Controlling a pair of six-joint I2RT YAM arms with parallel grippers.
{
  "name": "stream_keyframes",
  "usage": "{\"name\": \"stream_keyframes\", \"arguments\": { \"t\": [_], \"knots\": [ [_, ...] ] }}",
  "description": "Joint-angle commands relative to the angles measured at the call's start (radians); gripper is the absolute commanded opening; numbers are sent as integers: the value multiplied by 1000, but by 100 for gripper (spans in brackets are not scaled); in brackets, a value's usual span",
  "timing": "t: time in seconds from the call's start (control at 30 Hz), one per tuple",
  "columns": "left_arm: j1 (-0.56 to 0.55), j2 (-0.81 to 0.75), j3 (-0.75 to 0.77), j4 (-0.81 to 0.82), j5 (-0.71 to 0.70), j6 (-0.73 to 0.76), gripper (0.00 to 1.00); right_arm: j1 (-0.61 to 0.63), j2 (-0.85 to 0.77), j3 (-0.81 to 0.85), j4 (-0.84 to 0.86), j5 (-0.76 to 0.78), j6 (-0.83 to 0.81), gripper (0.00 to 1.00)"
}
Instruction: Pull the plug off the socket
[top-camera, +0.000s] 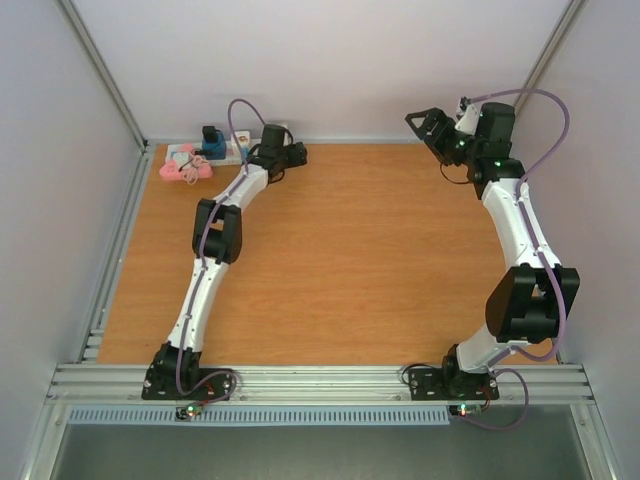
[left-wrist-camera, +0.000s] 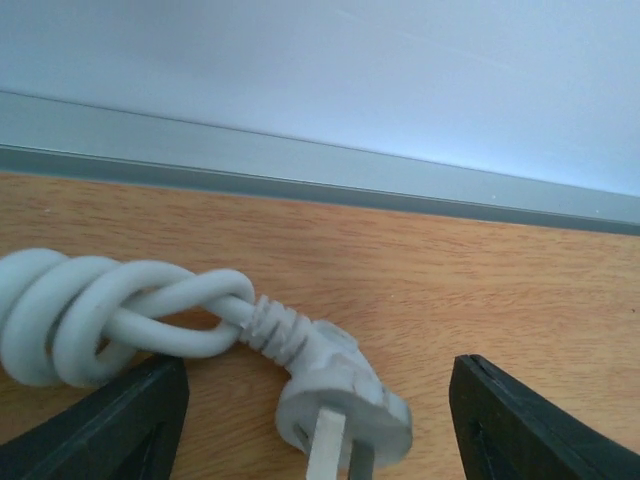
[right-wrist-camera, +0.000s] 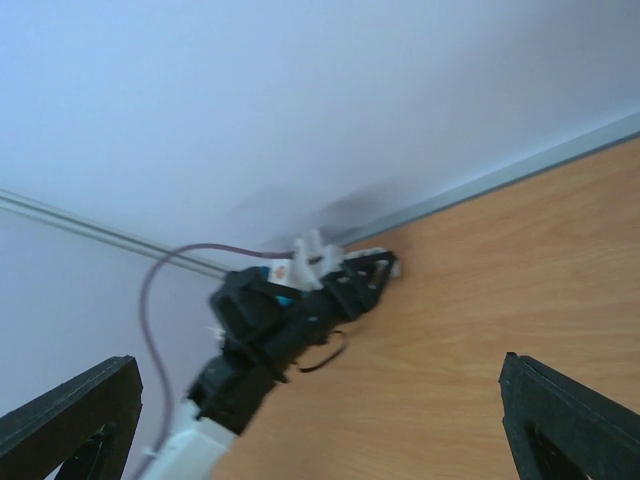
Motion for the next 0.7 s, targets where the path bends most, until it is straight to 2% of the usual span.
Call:
{"name": "stream_keyframes", "arguments": {
  "t": [0.0,0.2,0.3,0.4,0.53,0.67],
  "knots": [
    [-39,45,35,34,-14,-33,70,14,-5,42,94,-117,214,98],
    [-55,53,27,-31,-21,-87,56,17,40,80,118,-150,421,98],
    [-55,44,6,-42,-38,-109,45,18,71,106,124,-164,526,99],
    [-55,37,-16,-59,-38,-123,30,18,108,133,136,-196,638,99],
    [-58,18,-56,-55,-11,-131,18,28,138,153,166,-227,706,99],
    [-75,-76,-212,-42,39,-92,10,28,144,188,164,-229,747,98]
  ]
}}
